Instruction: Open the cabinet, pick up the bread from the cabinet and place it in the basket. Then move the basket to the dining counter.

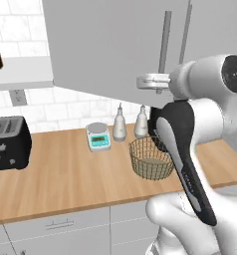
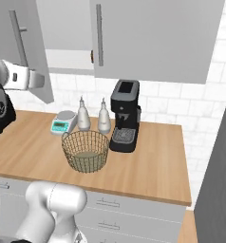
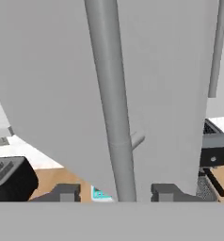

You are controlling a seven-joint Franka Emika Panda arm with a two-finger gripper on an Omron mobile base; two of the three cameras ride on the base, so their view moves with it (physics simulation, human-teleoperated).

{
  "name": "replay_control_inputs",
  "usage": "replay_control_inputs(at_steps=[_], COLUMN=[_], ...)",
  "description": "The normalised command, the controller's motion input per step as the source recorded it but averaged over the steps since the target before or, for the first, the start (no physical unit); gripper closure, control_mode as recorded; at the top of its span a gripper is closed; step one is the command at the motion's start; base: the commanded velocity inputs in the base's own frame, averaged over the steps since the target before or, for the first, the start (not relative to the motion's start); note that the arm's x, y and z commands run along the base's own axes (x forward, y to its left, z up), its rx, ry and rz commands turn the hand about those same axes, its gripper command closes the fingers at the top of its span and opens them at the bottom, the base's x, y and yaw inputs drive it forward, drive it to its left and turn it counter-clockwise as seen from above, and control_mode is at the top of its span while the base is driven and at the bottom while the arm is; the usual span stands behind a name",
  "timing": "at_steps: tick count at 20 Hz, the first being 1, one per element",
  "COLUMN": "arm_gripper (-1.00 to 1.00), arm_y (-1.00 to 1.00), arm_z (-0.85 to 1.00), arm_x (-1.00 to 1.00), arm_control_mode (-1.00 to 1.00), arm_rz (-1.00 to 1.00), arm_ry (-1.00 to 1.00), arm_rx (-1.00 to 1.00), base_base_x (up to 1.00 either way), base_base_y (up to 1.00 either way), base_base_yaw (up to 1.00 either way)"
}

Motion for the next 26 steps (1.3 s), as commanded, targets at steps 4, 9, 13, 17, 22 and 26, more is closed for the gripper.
replay_control_inputs(at_steps=[4,9,13,17,22,26], arm_gripper=[-1.0,-1.0,-1.0,-1.0,-1.0,-1.0], arm_y=[-0.89,-1.0,-0.9,-0.13,0.6,0.98], arm_z=[0.1,0.16,0.0,-0.29,-0.29,-0.13], arm_x=[-0.42,0.21,0.98,1.0,0.8,-0.02], arm_control_mode=[-1.0,-1.0,-1.0,-1.0,-1.0,-1.0], arm_rz=[0.03,0.04,0.05,0.07,0.15,0.29], arm_ry=[0.0,0.05,0.17,0.3,0.17,0.01], arm_rx=[0.32,0.42,0.32,0.19,0.03,0.0], base_base_x=[0.0,0.0,0.0,0.0,0.0,0.0], base_base_y=[0.0,0.0,0.0,0.0,0.0,0.0], base_base_yaw=[0.0,0.0,0.0,0.0,0.0,0.0])
